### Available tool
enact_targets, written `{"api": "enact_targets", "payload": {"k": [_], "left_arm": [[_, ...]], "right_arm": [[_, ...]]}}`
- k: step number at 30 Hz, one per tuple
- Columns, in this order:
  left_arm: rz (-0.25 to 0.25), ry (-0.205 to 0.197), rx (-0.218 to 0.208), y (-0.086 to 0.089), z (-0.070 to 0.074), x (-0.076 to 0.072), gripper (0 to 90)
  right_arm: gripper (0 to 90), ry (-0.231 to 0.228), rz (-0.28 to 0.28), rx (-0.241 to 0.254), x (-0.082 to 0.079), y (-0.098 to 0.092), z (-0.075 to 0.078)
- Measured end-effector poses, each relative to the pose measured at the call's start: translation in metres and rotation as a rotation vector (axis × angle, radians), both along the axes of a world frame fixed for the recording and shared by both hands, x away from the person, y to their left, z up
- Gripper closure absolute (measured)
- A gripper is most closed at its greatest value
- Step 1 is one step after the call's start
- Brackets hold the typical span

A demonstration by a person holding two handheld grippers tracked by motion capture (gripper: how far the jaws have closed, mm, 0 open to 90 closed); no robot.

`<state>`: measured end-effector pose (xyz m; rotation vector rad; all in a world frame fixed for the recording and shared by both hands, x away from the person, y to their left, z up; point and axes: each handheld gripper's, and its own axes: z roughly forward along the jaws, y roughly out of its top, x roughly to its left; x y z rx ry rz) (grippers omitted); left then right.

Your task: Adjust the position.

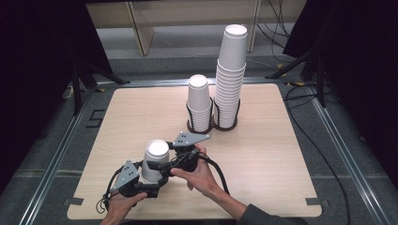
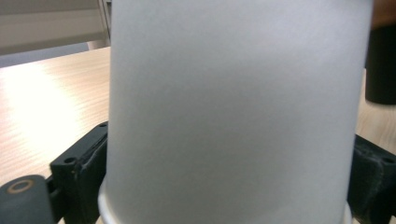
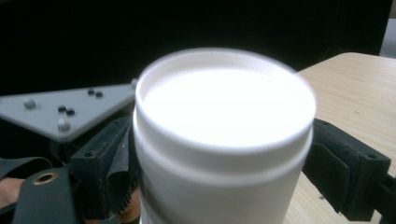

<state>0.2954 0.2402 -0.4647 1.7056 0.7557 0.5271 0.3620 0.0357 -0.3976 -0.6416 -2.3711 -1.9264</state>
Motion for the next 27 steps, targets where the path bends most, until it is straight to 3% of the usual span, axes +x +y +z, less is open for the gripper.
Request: {"api": "enact_targets", "payload": {"k": [1,2,3,4,6,7,9,10,15,17,19,21,27], "left_arm": [[0.000,0.000,0.000,0.000,0.000,0.000,8.4],[-0.006,-0.009,-0.002,-0.001,0.000,0.000,8.7],[0.000,-0.001,0.021,-0.001,0.001,-0.002,8.9],[-0.005,-0.011,0.017,-0.001,0.001,-0.001,9.1],[-0.008,-0.017,0.018,-0.001,0.001,-0.001,9.4],[-0.013,-0.014,0.031,-0.001,0.001,-0.001,9.5],[-0.014,-0.004,0.064,0.000,0.002,-0.002,9.7],[-0.032,-0.040,0.087,0.000,0.002,0.001,9.8],[-0.044,-0.043,0.094,-0.004,0.000,0.001,10.2],[-0.053,-0.035,0.150,-0.004,0.001,-0.001,10.3],[-0.060,-0.045,0.127,-0.006,-0.001,0.000,10.4],[-0.068,-0.043,0.151,-0.006,0.000,-0.001,10.4],[-0.070,-0.044,0.177,-0.006,0.000,-0.002,10.6]], "right_arm": [[15.7,-0.017,0.009,0.014,0.002,0.000,0.000],[15.8,0.019,0.016,0.001,0.001,-0.002,0.004],[15.8,0.004,0.020,0.002,0.003,-0.004,0.006],[15.9,0.008,0.027,-0.004,0.003,-0.005,0.007],[15.9,0.046,0.048,-0.017,0.003,-0.007,0.011],[16.0,0.018,0.048,-0.037,0.005,-0.009,0.012],[16.0,0.042,0.066,-0.045,0.006,-0.011,0.015],[16.0,0.040,0.076,-0.060,0.006,-0.013,0.016],[16.1,0.024,0.110,-0.103,0.009,-0.016,0.018],[16.2,0.033,0.128,-0.126,0.009,-0.016,0.018],[16.7,0.034,0.137,-0.140,0.010,-0.016,0.017],[17.6,0.058,0.140,-0.147,0.008,-0.016,0.017],[20.0,0.058,0.155,-0.171,0.011,-0.017,0.015]]}}
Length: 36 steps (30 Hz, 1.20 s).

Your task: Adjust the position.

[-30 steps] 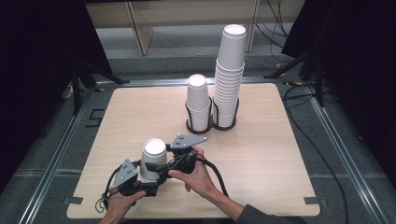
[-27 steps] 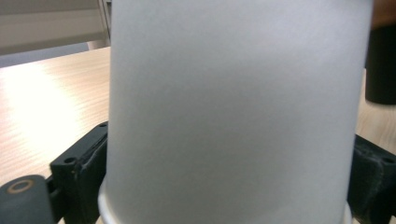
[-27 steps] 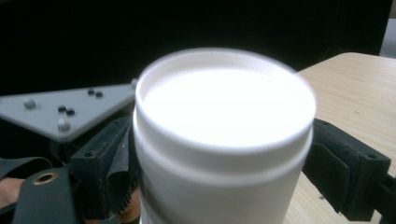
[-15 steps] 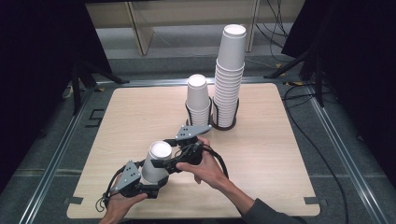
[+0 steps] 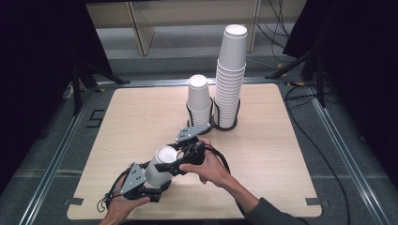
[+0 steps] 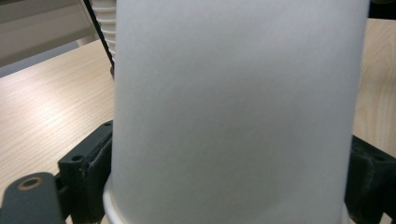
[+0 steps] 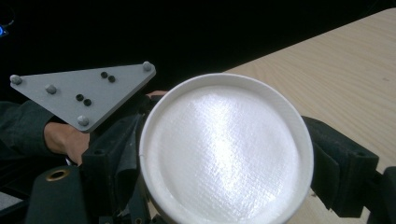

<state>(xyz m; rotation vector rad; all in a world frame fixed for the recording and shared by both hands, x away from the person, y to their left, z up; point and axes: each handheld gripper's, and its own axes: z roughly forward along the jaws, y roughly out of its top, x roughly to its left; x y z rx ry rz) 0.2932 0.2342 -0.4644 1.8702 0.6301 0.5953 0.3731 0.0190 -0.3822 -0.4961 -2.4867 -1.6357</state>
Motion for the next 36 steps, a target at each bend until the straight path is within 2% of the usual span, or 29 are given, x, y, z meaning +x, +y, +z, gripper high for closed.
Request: {"api": "enact_targets", "payload": {"k": [4,6,7,9,11,13,14,18,19,20,21,22,23,24,25,26,27,29,30,31,33,34,35,36], "left_arm": [[-0.015,0.000,-0.003,-0.001,-0.001,0.000,10.9],[-0.018,-0.001,-0.001,-0.002,-0.001,0.000,10.9],[-0.018,0.002,0.028,-0.001,0.000,-0.001,11.0],[-0.021,0.000,0.032,-0.001,0.000,-0.001,11.1],[-0.021,0.003,0.041,-0.002,0.000,-0.002,11.1],[-0.026,-0.004,0.041,-0.003,-0.001,-0.002,11.1],[-0.024,0.001,0.042,-0.003,-0.001,-0.003,11.1],[-0.040,-0.006,0.047,-0.002,-0.001,-0.001,9.4],[-0.037,-0.010,0.031,-0.003,-0.002,-0.002,9.4],[-0.040,-0.014,0.039,-0.003,-0.001,-0.002,7.1],[-0.034,-0.015,0.031,-0.003,-0.001,-0.002,5.9],[-0.044,-0.027,-0.009,-0.003,-0.002,-0.002,4.8],[-0.044,-0.027,-0.009,-0.003,-0.002,-0.002,4.2],[-0.041,-0.031,-0.022,-0.001,0.000,-0.003,3.7],[-0.041,-0.031,-0.022,-0.001,0.000,-0.003,3.5],[-0.044,-0.053,-0.058,0.000,0.001,-0.003,3.5],[-0.044,-0.058,-0.072,0.000,0.001,-0.003,3.4],[-0.047,-0.065,-0.097,0.001,0.002,-0.003,3.4],[-0.049,-0.072,-0.110,0.001,0.003,-0.003,3.3],[-0.050,-0.079,-0.125,0.001,0.003,-0.003,3.3],[-0.045,-0.075,-0.118,0.002,0.004,-0.004,3.2],[-0.048,-0.083,-0.144,0.001,0.004,-0.003,3.2],[-0.042,-0.088,-0.148,0.003,0.005,-0.004,3.2],[-0.041,-0.098,-0.165,0.003,0.005,-0.003,3.1]], "right_arm": [[19.9,0.020,0.013,-0.013,0.000,0.000,0.000],[19.8,0.013,0.015,-0.020,0.000,0.000,0.000],[19.7,0.025,0.021,-0.027,0.000,0.000,0.000],[19.8,0.026,0.021,-0.037,0.000,0.000,0.000],[20.3,0.053,0.021,-0.058,-0.002,-0.001,0.000],[20.7,0.046,0.026,-0.067,-0.002,-0.001,0.000],[21.6,0.016,0.043,-0.072,-0.001,0.000,-0.001],[22.5,0.018,0.042,-0.076,-0.001,0.000,0.000],[22.7,0.019,0.042,-0.078,-0.002,0.000,0.000],[23.3,0.007,0.043,-0.076,-0.002,-0.001,0.001],[23.6,0.037,0.035,-0.081,-0.003,-0.001,0.003],[23.8,0.039,0.036,-0.074,-0.003,-0.002,0.003],[23.8,0.039,0.036,-0.074,-0.003,-0.002,0.003],[24.1,0.025,0.041,-0.042,0.000,-0.004,0.004],[24.2,0.025,0.038,-0.032,0.001,-0.005,0.004],[24.3,0.046,0.036,-0.018,0.001,-0.006,0.005],[24.3,0.072,0.027,-0.006,0.002,-0.008,0.005],[24.4,0.067,0.030,0.025,0.005,-0.011,0.005],[24.4,0.099,0.026,0.034,0.004,-0.012,0.006],[24.5,0.107,0.025,0.043,0.005,-0.013,0.006],[24.5,0.119,0.018,0.050,0.006,-0.015,0.007],[24.5,0.137,0.014,0.076,0.009,-0.018,0.006],[24.6,0.152,0.019,0.088,0.010,-0.019,0.005],[24.6,0.145,0.021,0.104,0.012,-0.020,0.004]]}}
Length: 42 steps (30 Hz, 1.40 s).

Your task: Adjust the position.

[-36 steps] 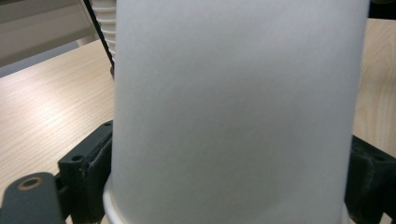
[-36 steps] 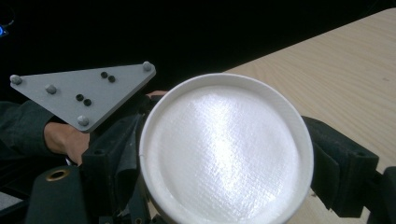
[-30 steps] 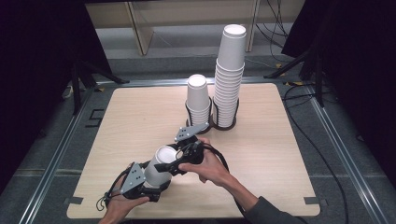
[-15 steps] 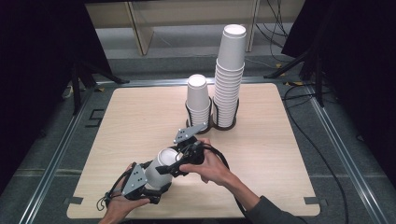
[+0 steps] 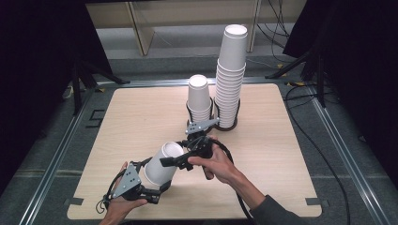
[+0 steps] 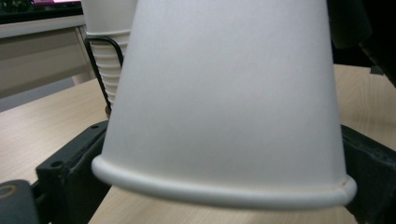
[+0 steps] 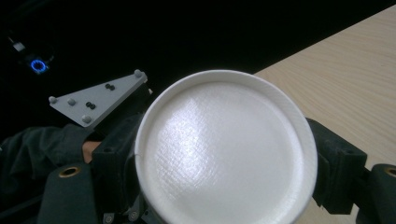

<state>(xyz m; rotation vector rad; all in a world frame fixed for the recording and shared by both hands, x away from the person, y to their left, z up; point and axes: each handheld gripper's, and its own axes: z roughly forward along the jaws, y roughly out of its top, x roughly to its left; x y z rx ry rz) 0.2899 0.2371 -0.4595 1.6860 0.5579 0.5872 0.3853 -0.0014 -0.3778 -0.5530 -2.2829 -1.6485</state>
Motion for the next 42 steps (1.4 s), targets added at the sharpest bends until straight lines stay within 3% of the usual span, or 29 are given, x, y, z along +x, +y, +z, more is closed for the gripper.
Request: {"api": "enact_targets", "payload": {"k": [1,6,9,10,11,13,16,23,24,26,28,30,32,34,36,38,42], "left_arm": [[-0.004,-0.007,-0.016,0.000,0.000,0.001,3.2],[0.011,-0.007,-0.005,0.001,0.001,0.000,3.3],[0.009,-0.010,-0.006,0.002,0.001,0.000,3.3],[0.001,-0.028,-0.039,0.000,0.000,0.001,3.3],[0.010,-0.017,-0.020,0.002,0.002,-0.001,3.2],[0.008,-0.027,-0.020,0.003,0.002,-0.001,3.0],[0.008,-0.047,-0.057,0.002,0.001,0.001,3.0],[0.008,-0.062,-0.048,0.001,0.001,0.000,1.6],[0.033,-0.053,-0.022,0.001,0.002,-0.002,0.0],[0.043,-0.032,-0.027,0.000,0.002,-0.004,0.0],[0.033,-0.057,-0.019,0.001,0.002,-0.002,0.0],[0.043,-0.046,-0.024,0.000,0.002,-0.004,0.0],[0.039,-0.062,-0.026,0.000,0.002,-0.005,0.0],[0.030,-0.084,-0.046,-0.002,0.001,-0.004,0.0],[0.040,-0.071,-0.022,0.000,0.002,-0.006,0.0],[0.042,-0.077,-0.022,0.000,0.003,-0.007,0.1],[0.033,-0.070,-0.024,0.001,0.003,-0.007,3.3]], "right_arm": [[24.6,0.013,-0.007,0.005,0.001,-0.002,0.000],[24.7,0.038,0.003,0.045,0.005,-0.005,-0.003],[24.7,0.022,-0.004,0.051,0.006,-0.006,-0.004],[24.7,0.034,-0.003,0.047,0.005,-0.006,-0.003],[24.7,0.040,-0.001,0.055,0.006,-0.007,-0.003],[24.8,0.046,0.000,0.064,0.007,-0.008,-0.003],[24.9,0.057,-0.005,0.078,0.008,-0.012,-0.004],[25.1,0.071,-0.004,0.086,0.008,-0.014,-0.006],[25.2,0.073,-0.003,0.085,0.008,-0.014,-0.006],[25.2,0.068,-0.004,0.085,0.008,-0.014,-0.006],[25.2,0.069,-0.004,0.086,0.008,-0.014,-0.006],[25.2,0.073,-0.008,0.085,0.008,-0.014,-0.006],[25.2,0.087,0.003,0.093,0.008,-0.013,-0.007],[25.3,0.089,0.003,0.096,0.008,-0.013,-0.007],[25.3,0.080,-0.001,0.099,0.008,-0.013,-0.007],[25.3,0.121,-0.003,0.086,0.006,-0.014,-0.006],[25.1,0.117,0.000,0.108,0.010,-0.014,-0.010]]}}
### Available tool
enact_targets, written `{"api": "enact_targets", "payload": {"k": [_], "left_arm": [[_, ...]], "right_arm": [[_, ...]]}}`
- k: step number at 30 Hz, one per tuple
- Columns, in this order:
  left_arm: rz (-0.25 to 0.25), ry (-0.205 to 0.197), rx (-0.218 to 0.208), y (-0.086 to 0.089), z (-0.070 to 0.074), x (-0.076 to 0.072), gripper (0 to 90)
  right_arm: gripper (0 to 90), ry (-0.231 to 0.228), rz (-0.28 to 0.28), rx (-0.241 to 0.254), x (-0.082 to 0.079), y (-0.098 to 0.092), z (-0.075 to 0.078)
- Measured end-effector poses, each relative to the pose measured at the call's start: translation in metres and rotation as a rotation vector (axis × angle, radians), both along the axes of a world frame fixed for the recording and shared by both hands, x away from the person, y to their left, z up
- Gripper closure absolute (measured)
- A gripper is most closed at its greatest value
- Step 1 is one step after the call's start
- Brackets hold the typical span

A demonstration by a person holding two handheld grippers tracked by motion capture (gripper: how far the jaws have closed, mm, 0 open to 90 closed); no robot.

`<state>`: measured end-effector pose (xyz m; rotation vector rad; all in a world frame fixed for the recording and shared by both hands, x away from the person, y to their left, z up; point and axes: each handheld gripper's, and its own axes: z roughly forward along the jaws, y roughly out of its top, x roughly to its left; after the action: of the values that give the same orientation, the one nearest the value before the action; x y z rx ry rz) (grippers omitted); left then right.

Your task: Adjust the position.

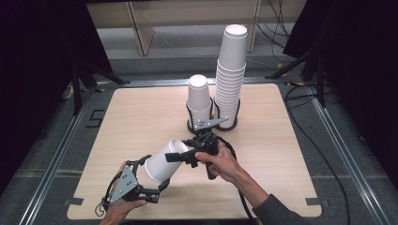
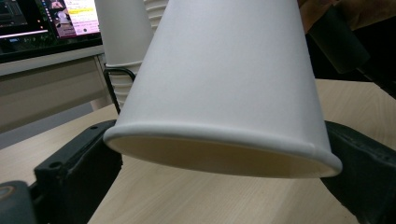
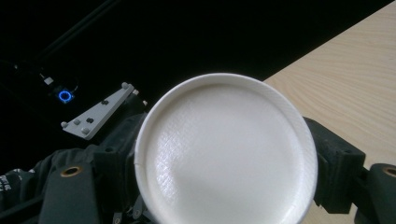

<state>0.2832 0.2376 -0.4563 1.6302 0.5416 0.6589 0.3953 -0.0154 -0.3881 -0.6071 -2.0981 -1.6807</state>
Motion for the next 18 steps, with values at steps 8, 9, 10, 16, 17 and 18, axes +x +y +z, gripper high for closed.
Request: {"api": "enact_targets", "payload": {"k": [8,9,10,16,17,18], "left_arm": [[-0.019,0.018,0.012,0.004,0.003,0.002,10.3],[-0.021,0.023,0.010,0.004,0.003,0.003,10.7],[-0.021,0.029,0.007,0.004,0.003,0.002,10.7],[-0.032,0.032,0.024,0.004,0.004,0.004,12.3],[-0.030,0.038,0.034,0.004,0.004,0.004,12.5],[-0.033,0.042,0.031,0.004,0.003,0.004,12.5]], "right_arm": [[23.6,0.008,-0.012,0.001,0.002,-0.002,-0.002],[23.3,0.011,-0.011,-0.004,0.003,-0.002,-0.002],[23.3,0.011,-0.011,-0.004,0.003,-0.002,-0.002],[18.3,-0.047,0.009,-0.062,0.002,-0.004,0.005],[16.5,-0.088,0.007,-0.081,0.001,-0.004,0.008],[15.9,-0.108,0.001,-0.105,0.000,-0.005,0.011]]}}
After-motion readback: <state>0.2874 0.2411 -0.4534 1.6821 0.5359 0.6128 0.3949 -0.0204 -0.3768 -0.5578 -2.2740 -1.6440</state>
